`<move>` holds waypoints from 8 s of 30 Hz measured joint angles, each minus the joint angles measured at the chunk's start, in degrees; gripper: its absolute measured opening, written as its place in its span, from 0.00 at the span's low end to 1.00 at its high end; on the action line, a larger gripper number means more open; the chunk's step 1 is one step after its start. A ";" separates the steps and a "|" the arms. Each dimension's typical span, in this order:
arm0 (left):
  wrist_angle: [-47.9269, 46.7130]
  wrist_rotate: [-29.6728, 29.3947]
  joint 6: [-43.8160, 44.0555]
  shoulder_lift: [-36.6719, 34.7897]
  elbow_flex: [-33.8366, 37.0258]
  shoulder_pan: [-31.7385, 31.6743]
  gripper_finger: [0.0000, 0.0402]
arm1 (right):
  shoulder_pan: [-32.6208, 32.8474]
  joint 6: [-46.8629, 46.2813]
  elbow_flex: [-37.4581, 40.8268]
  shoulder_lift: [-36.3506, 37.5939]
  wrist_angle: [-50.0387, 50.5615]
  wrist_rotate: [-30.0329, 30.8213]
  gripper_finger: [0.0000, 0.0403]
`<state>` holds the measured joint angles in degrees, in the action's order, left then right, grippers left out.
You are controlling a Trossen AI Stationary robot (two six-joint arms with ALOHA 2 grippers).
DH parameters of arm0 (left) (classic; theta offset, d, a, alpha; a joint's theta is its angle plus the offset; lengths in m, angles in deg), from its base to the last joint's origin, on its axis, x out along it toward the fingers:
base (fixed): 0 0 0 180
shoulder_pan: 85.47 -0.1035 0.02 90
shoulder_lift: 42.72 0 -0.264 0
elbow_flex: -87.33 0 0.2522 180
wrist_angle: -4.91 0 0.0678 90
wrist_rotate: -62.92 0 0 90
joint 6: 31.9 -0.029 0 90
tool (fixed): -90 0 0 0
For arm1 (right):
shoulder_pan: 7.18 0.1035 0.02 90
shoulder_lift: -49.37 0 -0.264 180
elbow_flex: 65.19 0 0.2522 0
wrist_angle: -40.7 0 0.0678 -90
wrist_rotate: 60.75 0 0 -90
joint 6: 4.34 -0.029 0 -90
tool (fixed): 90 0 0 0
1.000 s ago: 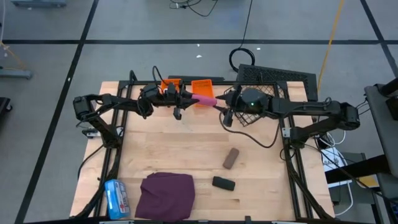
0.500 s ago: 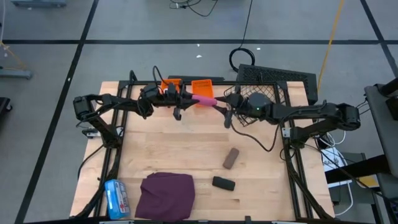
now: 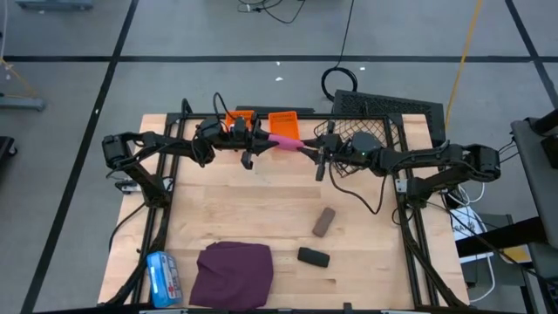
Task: Pick & Place Medicine items
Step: Put the pink bandage into the right orange bin, then put the brown bandage into the right orange bin
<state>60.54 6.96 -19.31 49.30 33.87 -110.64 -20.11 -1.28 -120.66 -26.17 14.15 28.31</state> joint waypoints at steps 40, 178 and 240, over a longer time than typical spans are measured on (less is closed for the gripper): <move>-116.42 -25.19 -33.30 10.47 -59.65 10.56 0.68 | -1.09 3.66 -0.11 1.14 11.65 -2.37 0.07; -50.32 -34.09 -4.90 -4.71 -24.46 12.13 0.52 | 27.30 14.32 16.57 -1.88 26.84 4.37 0.51; -54.47 -31.15 -4.79 -4.69 -24.46 12.20 0.52 | 22.30 25.48 14.23 4.02 10.61 31.02 0.06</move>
<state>6.07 -24.18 -24.10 44.61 9.41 -98.43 2.19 24.20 -106.43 -22.15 24.77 59.33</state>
